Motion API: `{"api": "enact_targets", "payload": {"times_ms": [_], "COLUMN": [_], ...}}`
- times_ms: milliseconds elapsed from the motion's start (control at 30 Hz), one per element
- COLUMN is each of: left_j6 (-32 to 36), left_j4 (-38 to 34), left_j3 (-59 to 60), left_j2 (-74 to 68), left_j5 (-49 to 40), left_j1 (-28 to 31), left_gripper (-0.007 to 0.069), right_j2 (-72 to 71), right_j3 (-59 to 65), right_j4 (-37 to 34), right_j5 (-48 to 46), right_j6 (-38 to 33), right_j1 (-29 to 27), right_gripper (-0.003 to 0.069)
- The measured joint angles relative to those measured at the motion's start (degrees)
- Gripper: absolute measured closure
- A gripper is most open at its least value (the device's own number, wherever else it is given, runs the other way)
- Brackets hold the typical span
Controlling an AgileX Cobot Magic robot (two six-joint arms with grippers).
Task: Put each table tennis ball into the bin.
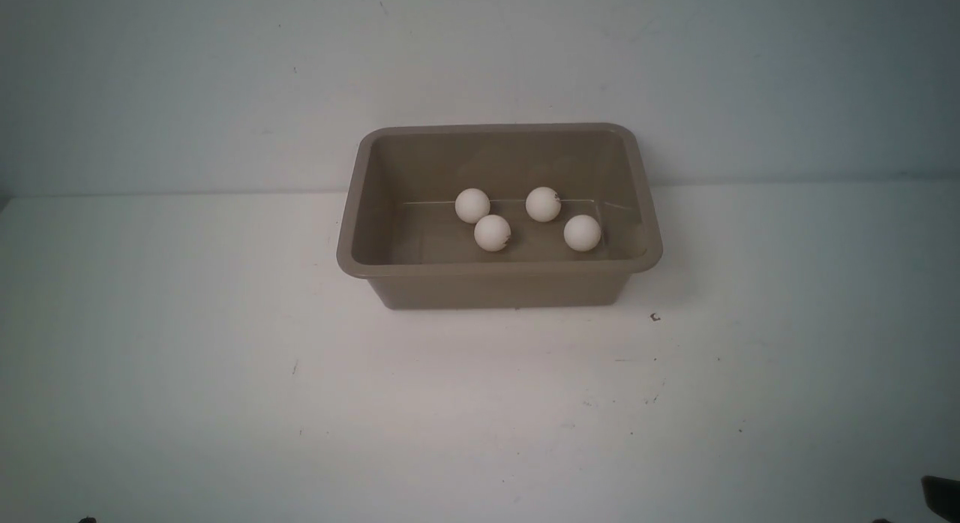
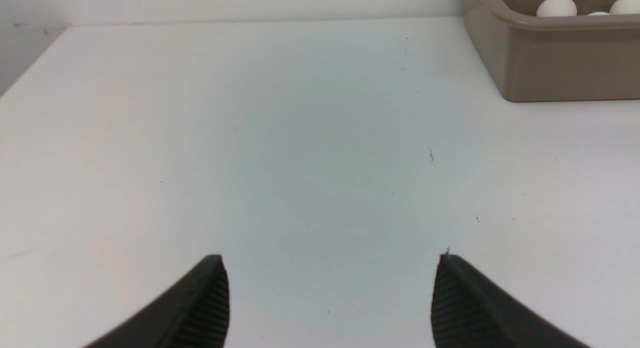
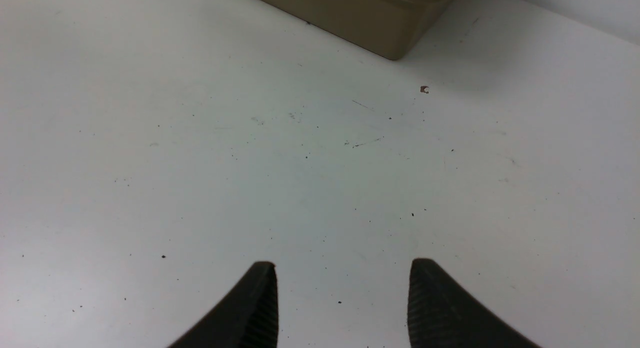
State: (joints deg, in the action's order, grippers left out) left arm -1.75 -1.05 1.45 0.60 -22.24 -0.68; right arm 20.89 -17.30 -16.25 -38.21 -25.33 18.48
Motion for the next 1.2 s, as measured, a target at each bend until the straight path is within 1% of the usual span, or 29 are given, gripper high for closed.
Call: {"api": "enact_targets", "payload": {"times_ms": [900, 1000, 1133, 1200], "left_j6": [0.0, 0.0, 0.0, 0.0], "left_j4": [-0.05, -0.05, -0.05, -0.05], "left_j3": [0.0, 0.0, 0.0, 0.0], "left_j2": [0.0, 0.0, 0.0, 0.0], "left_j5": [0.0, 0.0, 0.0, 0.0], "left_j1": [0.0, 0.0, 0.0, 0.0], "left_gripper": [0.0134, 0.0134, 0.0134, 0.0134], "right_j2": [0.0, 0.0, 0.0, -0.19], "right_j3": [0.0, 0.0, 0.0, 0.02], "right_j4": [0.0, 0.82, -0.13, -0.65], "right_j5": [0.0, 0.0, 2.91, 6.86], "right_j6": [0.06, -0.28, -0.66, -1.0], "right_j1": [0.0, 0.0, 0.0, 0.0], "right_gripper": [0.0324, 0.0324, 0.0324, 0.0324]}}
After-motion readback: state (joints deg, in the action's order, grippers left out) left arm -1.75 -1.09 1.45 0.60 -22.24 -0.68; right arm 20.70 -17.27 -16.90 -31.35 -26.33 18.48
